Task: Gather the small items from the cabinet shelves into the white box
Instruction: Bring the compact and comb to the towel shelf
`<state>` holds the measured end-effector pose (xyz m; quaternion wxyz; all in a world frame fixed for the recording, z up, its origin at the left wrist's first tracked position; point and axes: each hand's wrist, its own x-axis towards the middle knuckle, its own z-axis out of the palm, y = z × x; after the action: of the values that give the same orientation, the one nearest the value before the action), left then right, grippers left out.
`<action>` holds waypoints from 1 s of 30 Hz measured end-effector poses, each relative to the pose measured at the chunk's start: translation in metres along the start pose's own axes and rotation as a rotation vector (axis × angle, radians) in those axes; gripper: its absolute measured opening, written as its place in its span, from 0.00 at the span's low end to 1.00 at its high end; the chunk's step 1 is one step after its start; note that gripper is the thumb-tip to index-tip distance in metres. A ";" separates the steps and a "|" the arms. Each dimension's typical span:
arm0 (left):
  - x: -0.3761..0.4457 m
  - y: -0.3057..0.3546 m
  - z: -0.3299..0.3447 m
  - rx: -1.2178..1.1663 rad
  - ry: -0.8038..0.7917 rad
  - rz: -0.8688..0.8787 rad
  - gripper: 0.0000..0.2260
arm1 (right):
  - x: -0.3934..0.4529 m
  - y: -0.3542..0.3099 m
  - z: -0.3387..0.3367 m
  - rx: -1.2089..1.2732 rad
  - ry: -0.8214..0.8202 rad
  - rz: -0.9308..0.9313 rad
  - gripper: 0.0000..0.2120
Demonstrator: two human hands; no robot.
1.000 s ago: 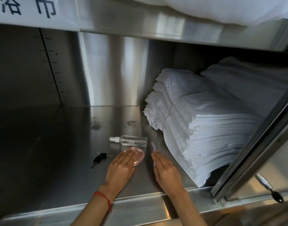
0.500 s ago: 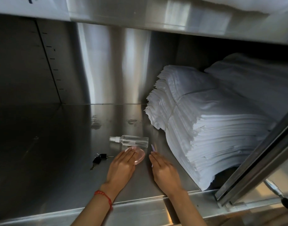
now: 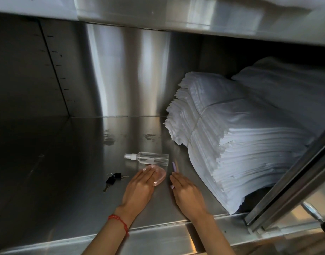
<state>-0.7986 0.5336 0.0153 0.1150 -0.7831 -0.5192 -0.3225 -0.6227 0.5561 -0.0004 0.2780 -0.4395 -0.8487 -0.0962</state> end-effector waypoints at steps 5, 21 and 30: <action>-0.001 0.001 0.000 -0.026 -0.009 -0.028 0.24 | 0.000 -0.002 -0.002 0.002 0.000 -0.008 0.18; -0.006 -0.001 0.005 0.026 -0.074 -0.036 0.23 | 0.002 -0.007 -0.009 0.051 0.062 -0.009 0.18; -0.007 -0.001 0.005 0.053 -0.024 -0.023 0.22 | 0.001 -0.011 -0.013 0.022 0.062 0.003 0.20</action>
<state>-0.7993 0.5310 0.0069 0.1259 -0.7776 -0.5379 -0.3003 -0.6265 0.5450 0.0115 0.3092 -0.4345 -0.8400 -0.1002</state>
